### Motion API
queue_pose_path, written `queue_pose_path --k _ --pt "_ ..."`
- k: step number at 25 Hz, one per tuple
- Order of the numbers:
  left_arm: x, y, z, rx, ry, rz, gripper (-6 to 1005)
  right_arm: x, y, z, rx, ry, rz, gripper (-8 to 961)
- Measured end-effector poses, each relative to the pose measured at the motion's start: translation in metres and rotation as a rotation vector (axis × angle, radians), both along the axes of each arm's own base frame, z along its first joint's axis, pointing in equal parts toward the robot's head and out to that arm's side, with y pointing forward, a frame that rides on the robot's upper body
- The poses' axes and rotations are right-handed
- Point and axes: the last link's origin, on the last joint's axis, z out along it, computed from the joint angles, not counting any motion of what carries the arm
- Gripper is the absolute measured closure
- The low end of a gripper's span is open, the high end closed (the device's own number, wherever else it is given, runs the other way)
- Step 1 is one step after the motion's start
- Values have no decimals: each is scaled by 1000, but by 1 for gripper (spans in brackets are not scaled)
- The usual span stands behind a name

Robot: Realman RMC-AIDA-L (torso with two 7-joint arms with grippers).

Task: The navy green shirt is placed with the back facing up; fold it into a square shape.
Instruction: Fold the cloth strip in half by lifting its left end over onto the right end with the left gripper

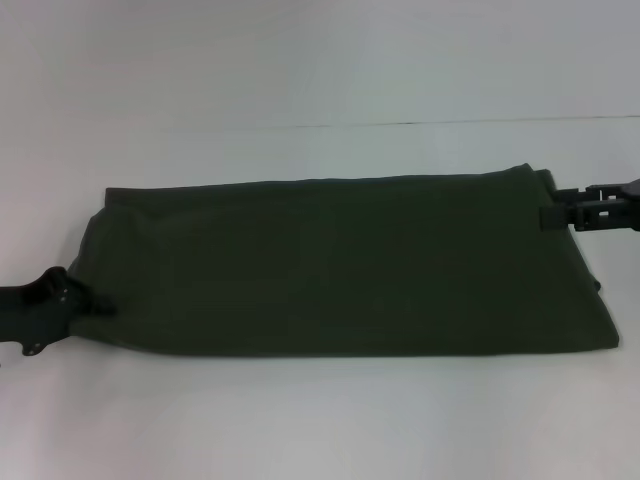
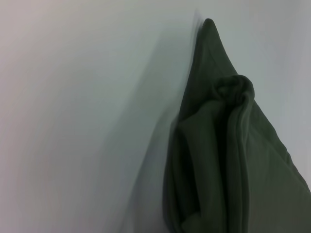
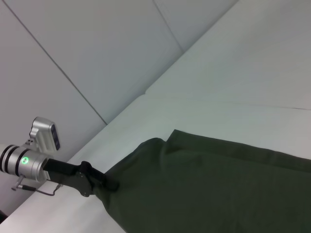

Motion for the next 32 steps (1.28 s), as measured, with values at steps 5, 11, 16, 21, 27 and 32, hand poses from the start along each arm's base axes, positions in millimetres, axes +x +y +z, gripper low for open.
queue_pose_path --k 5,11,16,21,27,32 --pt "-7 -2 9 14 22 -7 929 1 0 -5 1 -9 6 87" --pt "-17 -8 32 32 61 -30 926 1 1 -12 0 -26 19 87" --pt "-25 -14 58 43 106 -53 924 -2 -1 -19 -2 -24 54 87" --pt "-29 -19 77 51 145 -75 921 -5 -1 -25 -1 -23 76 87" --pt "-31 -19 80 48 164 -87 919 -7 -1 -29 -2 -19 84 87" --pt "-28 -15 90 69 194 -109 916 -6 0 -29 6 -23 80 87"
